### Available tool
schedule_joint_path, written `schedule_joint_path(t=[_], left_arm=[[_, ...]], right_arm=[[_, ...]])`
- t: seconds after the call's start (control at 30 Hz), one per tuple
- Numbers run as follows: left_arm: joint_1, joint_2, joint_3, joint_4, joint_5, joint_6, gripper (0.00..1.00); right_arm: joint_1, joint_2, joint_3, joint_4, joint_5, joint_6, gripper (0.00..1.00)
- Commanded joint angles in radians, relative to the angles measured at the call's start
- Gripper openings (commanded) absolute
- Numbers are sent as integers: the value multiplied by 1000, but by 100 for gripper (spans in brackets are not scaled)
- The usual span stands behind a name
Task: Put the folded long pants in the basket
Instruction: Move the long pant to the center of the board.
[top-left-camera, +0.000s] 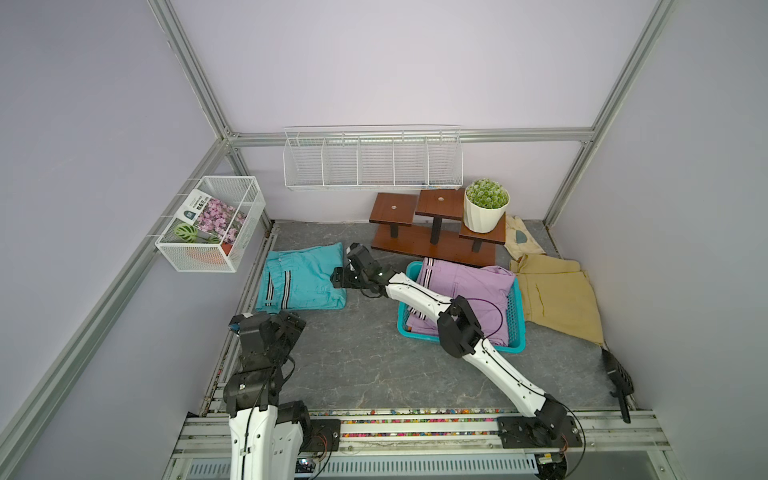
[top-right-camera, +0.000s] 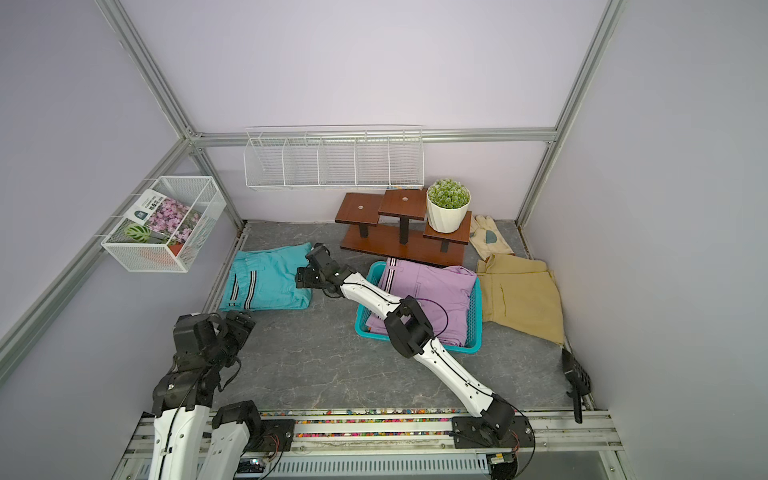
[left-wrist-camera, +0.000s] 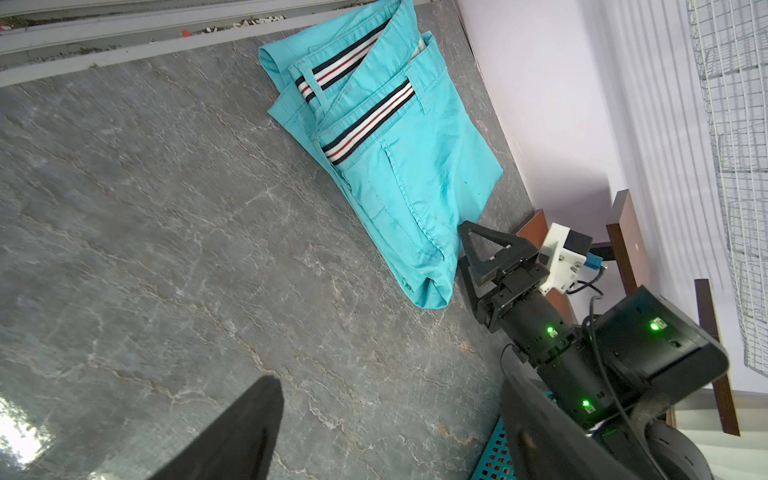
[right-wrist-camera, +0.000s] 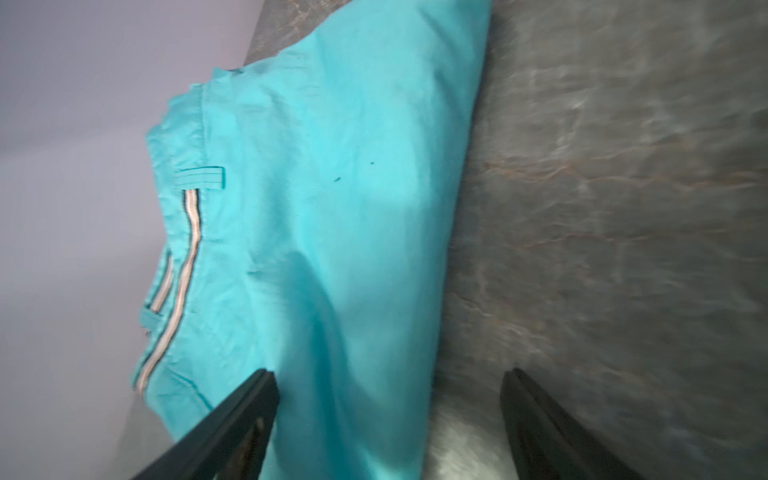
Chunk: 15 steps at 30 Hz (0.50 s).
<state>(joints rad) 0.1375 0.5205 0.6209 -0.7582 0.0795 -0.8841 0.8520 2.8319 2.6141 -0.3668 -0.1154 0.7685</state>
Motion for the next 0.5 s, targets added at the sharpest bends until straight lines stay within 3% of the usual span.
schedule_joint_path(t=[0.0, 0.17, 0.23, 0.37, 0.43, 0.47], left_arm=[[4, -11, -10, 13, 3, 14, 87], [6, -11, -10, 14, 4, 12, 87], [5, -13, -10, 14, 6, 14, 87], [6, -14, -10, 20, 18, 20, 87], [5, -13, -10, 21, 22, 22, 87], [5, -13, -9, 22, 26, 25, 87]], right_arm=[[7, 40, 9, 50, -69, 42, 87], [18, 46, 9, 65, -79, 44, 78], [17, 48, 9, 70, -81, 48, 63], [17, 49, 5, 76, -85, 55, 16], [16, 32, -21, 68, -71, 55, 0], [15, 12, -60, 78, -66, 54, 0]])
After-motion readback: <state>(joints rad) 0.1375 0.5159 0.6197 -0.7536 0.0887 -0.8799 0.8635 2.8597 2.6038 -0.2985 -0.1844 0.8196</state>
